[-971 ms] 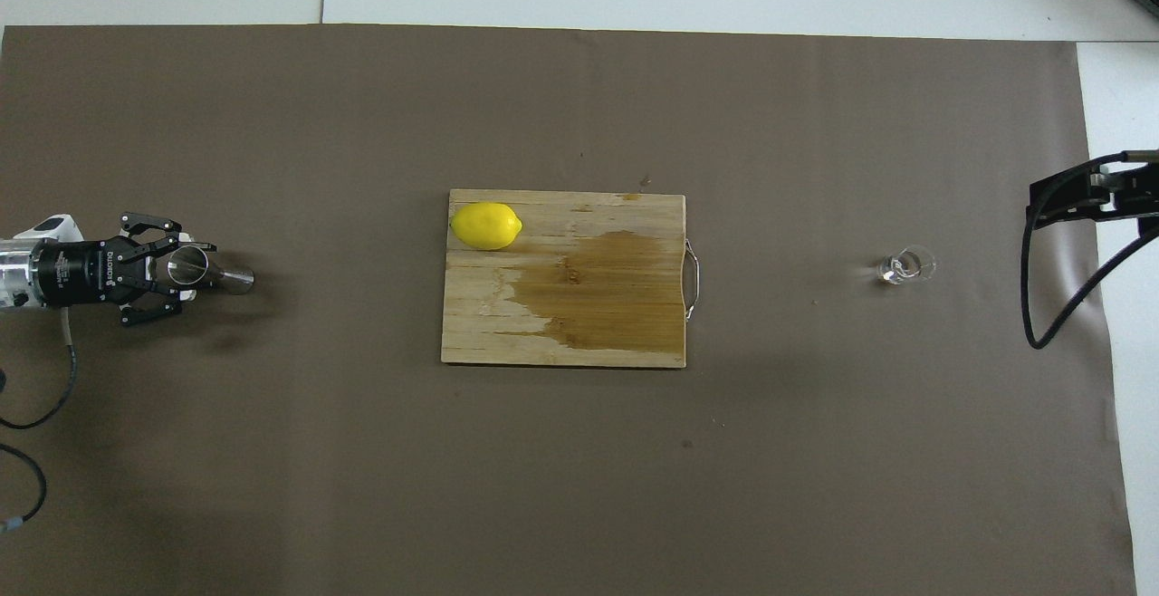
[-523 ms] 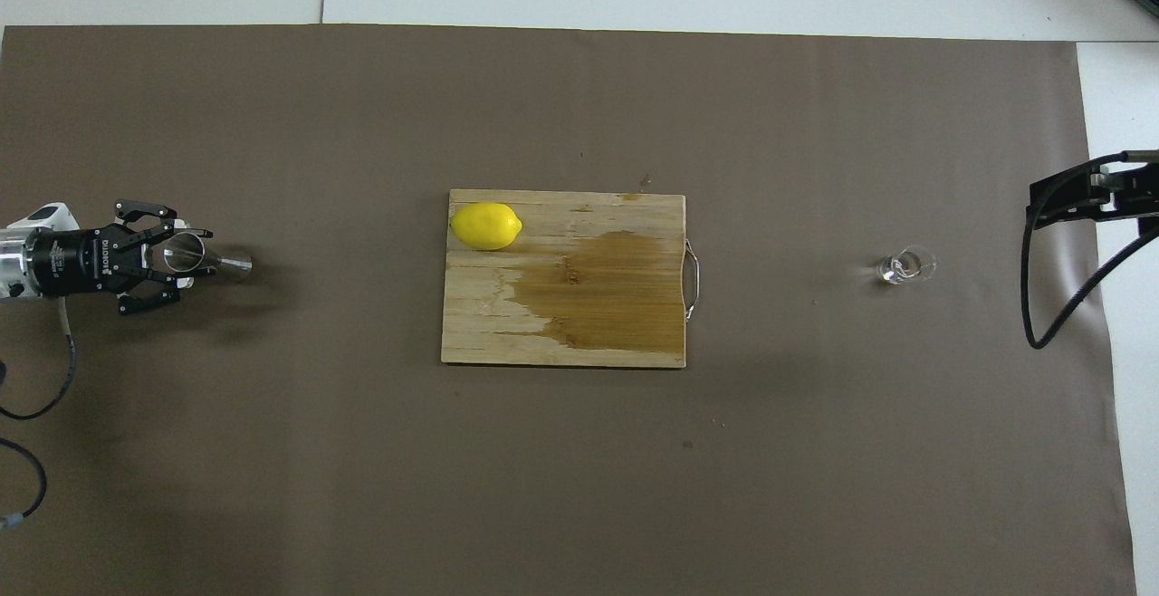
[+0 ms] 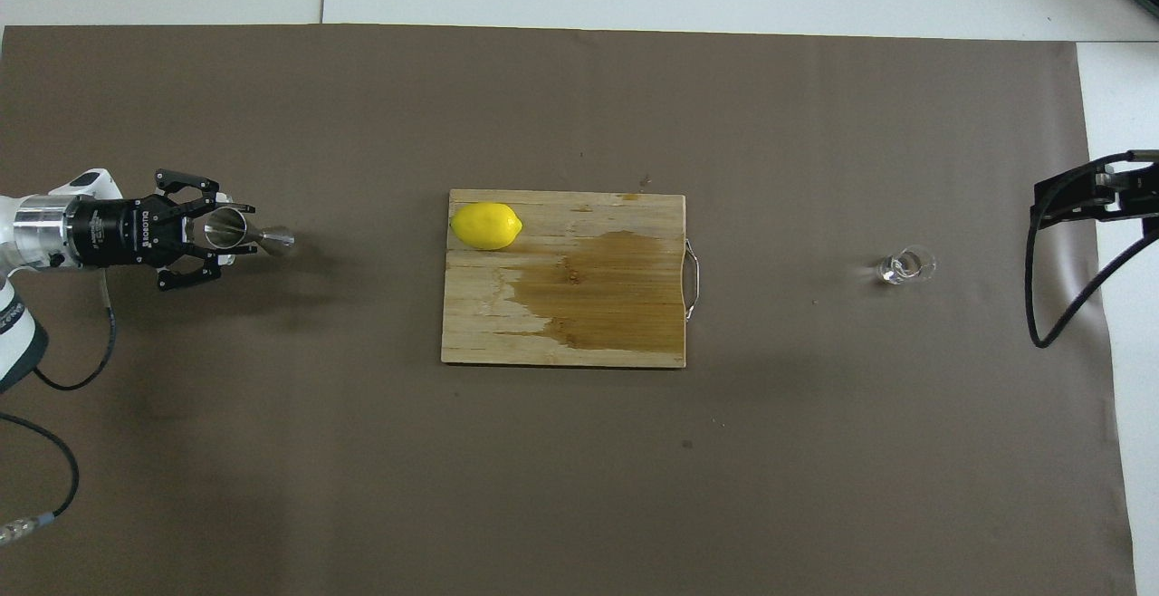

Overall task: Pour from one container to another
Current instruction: 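Lift the metal cup with the left gripper and carry it over the board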

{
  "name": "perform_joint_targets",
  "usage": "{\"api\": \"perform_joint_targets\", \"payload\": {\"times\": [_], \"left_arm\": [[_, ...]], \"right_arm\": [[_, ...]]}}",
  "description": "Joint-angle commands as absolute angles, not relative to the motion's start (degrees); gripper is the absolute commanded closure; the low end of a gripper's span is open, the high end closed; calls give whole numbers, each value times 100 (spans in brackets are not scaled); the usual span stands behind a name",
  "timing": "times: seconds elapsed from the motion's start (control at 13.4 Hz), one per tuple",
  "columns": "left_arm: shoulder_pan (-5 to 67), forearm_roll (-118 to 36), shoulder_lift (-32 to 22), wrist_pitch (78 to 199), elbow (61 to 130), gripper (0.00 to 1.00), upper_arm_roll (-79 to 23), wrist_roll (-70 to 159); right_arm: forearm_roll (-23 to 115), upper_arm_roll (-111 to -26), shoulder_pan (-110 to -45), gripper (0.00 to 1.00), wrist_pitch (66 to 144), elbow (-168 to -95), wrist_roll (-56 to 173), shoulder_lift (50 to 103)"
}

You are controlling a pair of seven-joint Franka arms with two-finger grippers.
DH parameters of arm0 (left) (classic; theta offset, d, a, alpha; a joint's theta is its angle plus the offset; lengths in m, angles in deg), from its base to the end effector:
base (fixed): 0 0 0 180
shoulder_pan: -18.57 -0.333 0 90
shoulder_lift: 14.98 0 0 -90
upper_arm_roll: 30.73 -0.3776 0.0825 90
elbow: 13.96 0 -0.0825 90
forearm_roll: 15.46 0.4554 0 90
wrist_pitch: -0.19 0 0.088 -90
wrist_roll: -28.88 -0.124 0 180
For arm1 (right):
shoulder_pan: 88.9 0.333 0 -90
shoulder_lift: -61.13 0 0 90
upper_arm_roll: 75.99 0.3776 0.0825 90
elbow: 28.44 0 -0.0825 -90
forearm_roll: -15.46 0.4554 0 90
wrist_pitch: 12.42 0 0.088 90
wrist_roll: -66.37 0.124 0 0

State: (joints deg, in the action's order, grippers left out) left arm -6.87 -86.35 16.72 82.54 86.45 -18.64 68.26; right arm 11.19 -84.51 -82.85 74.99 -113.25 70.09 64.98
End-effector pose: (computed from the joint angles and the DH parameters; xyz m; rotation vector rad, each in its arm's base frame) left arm 0.6955 0.0524 0.3077 1.3535 1.1037 -1.1207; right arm 0.6452 -0.0338 0.6724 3.0521 -0.1686 -0.0308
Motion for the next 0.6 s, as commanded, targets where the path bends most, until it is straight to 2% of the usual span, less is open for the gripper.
{"api": "perform_joint_targets", "payload": {"times": [0.0,0.52], "left_arm": [[-245,-8980,1472,8500,8852,76,-1956,6904],[503,-9280,1464,8606,8904,76,-1948,6895]], "right_arm": [[1028,-8443,-8336,0,7468,-11325,6848,6500],[1028,-8443,-8406,0,7468,-11334,6698,6500]]}}
